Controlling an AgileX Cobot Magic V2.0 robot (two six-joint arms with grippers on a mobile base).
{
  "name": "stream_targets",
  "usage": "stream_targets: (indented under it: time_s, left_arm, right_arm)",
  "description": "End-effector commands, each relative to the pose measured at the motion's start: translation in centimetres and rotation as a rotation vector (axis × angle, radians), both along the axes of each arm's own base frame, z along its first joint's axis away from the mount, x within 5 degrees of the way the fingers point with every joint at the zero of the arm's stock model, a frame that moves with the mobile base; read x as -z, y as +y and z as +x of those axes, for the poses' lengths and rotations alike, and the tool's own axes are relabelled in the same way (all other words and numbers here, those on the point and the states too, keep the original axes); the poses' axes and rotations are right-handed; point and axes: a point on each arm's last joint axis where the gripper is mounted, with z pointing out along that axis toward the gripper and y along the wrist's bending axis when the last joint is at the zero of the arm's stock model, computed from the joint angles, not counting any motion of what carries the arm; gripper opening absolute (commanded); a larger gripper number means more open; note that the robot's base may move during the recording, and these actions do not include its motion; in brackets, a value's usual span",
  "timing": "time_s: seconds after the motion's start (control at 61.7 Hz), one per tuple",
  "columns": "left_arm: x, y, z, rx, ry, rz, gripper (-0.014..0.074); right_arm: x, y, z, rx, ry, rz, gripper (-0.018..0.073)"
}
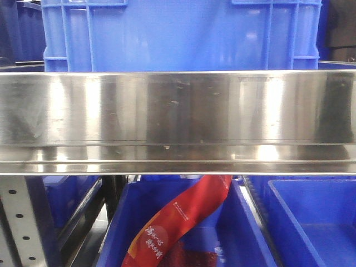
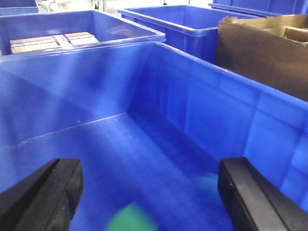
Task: Grab block from conveyor and place in blue bin
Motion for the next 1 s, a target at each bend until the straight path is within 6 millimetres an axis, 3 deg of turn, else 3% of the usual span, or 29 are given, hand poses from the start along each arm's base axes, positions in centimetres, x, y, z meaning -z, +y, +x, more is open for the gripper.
stream_targets:
  time_s: [0.0, 0.065, 0.243, 0.276, 0.405, 0.632, 0.762, 0.989]
  left_arm:
    - [-0.7, -0.1, -0.1, 0.002, -0.031, -0.013, 0.0405]
    - [-0.9, 0.0, -0.2, 0.002, -0.038, -0.017, 0.0282]
    - [-1.1, 0.0, -0.3, -0.002, -0.053, -0.025, -0.0076]
    - [-1.2, 0.0, -0.2, -0.004, -0.059, -0.028, -0.0110]
    - [-1.8, 0.2, -0.5, -0.010, -0.086, -0.043, -0.0111]
    - [-3.3, 2.3, -4.2, -0.019, -0.165, -0.086, -0.0111]
    - [-1.4, 4.1, -7.0, -0.045, -0.197, -0.103, -0.0111]
    - [3.6, 7.0, -12.3, -0.055, -0.149, -0.125, -0.0111]
  right_arm:
    - [-0.6, -0.1, -0.2, 0.001, -0.034, 0.007, 0.0426]
    - [-0.8, -0.1, -0.3, 0.001, -0.038, 0.008, 0.0316]
    - [-0.8, -0.1, -0.3, 0.001, -0.038, 0.008, -0.0159]
    - [-0.8, -0.2, -0.2, 0.003, -0.038, 0.008, -0.0166]
    - [-1.2, -0.4, -0.5, 0.006, -0.053, 0.014, -0.0162]
    - [-2.7, -2.1, -3.9, 0.021, -0.120, 0.040, -0.0162]
    - [-1.6, -3.6, -6.1, 0.048, -0.119, 0.038, -0.0162]
    - [2.3, -5.5, -11.2, 0.056, -0.124, 0.040, -0.0162]
